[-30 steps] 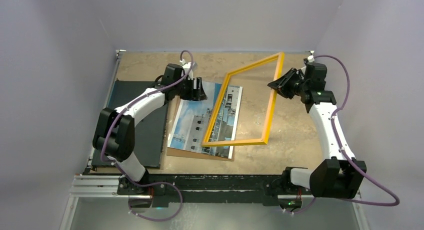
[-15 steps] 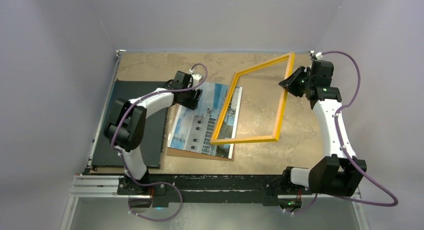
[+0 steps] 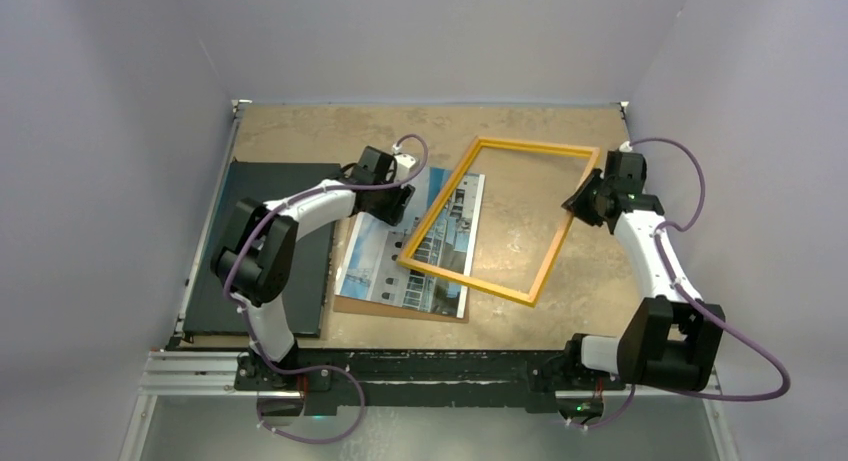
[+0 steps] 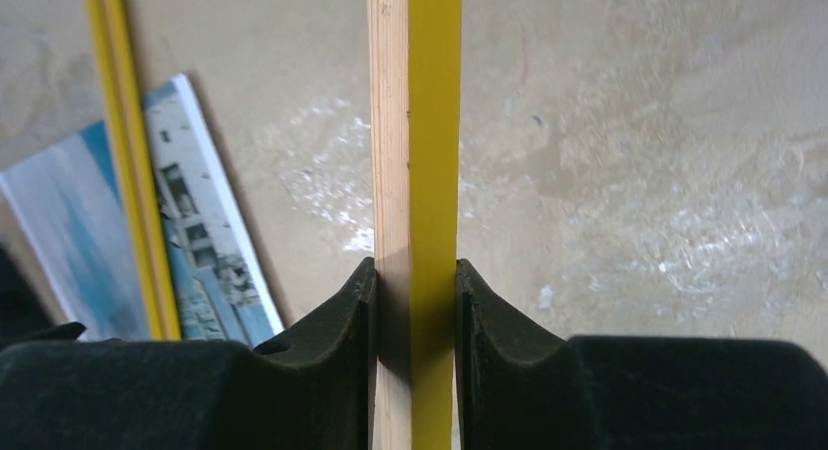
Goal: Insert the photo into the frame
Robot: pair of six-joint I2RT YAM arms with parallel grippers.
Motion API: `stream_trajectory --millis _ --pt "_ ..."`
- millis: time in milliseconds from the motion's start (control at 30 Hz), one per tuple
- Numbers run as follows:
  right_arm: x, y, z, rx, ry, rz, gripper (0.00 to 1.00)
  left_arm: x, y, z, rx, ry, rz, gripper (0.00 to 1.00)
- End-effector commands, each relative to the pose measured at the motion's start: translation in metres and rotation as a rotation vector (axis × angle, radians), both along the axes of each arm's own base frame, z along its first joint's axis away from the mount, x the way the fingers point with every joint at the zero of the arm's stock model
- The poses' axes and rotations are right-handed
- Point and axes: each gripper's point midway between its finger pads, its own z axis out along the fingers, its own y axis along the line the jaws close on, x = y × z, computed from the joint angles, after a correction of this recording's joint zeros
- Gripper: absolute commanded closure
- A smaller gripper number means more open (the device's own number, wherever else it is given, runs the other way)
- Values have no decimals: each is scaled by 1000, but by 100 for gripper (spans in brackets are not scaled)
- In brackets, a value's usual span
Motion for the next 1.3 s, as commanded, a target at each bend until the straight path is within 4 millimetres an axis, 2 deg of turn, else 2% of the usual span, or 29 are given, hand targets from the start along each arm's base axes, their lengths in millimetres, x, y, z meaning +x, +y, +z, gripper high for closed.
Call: stream_trajectory --millis 0,100,200,400,533,633,700,733,800,833,933,1033,1167,1200,1267 --pt "-23 -12 -29 -69 88 -23 72 2 -30 27 -58 -61 -72 46" --pt "-26 -13 -38 -66 101 -38 72 0 -31 18 -30 -52 -86 46" --pt "-24 -14 -38 -57 106 -59 72 -3 -29 10 -9 -38 -98 47" --pt "-22 -11 -49 -33 129 -68 54 -8 -29 2 16 -22 -129 48" --pt "-22 -8 -54 -9 136 -72 48 -9 -26 0 33 -18 -137 50" --pt "-19 -10 -51 -13 131 -85 44 -11 -26 0 34 -13 -142 50" --pt "-12 -18 -36 -61 89 -108 40 -12 -25 0 34 -6 -144 51" --pt "-7 -13 -27 -65 51 -103 36 -14 -25 1 34 -3 -146 52" --pt "4 6 -9 -67 -25 -76 30 -14 -25 5 28 2 -142 52" --pt "11 22 -2 -60 -48 -57 28 -14 -24 8 28 5 -137 53" --pt "25 80 -6 -57 -25 32 25 -8 -19 21 4 -1 -105 53" --pt "40 140 -18 -63 4 114 24 0 -8 32 -31 7 -47 53" --pt "60 216 -28 -86 12 220 24 4 17 33 -81 53 31 53" --pt "64 229 -41 -107 42 236 25 6 25 32 -88 59 48 53" --pt "73 252 -50 -125 64 263 27 4 32 29 -105 77 82 53"
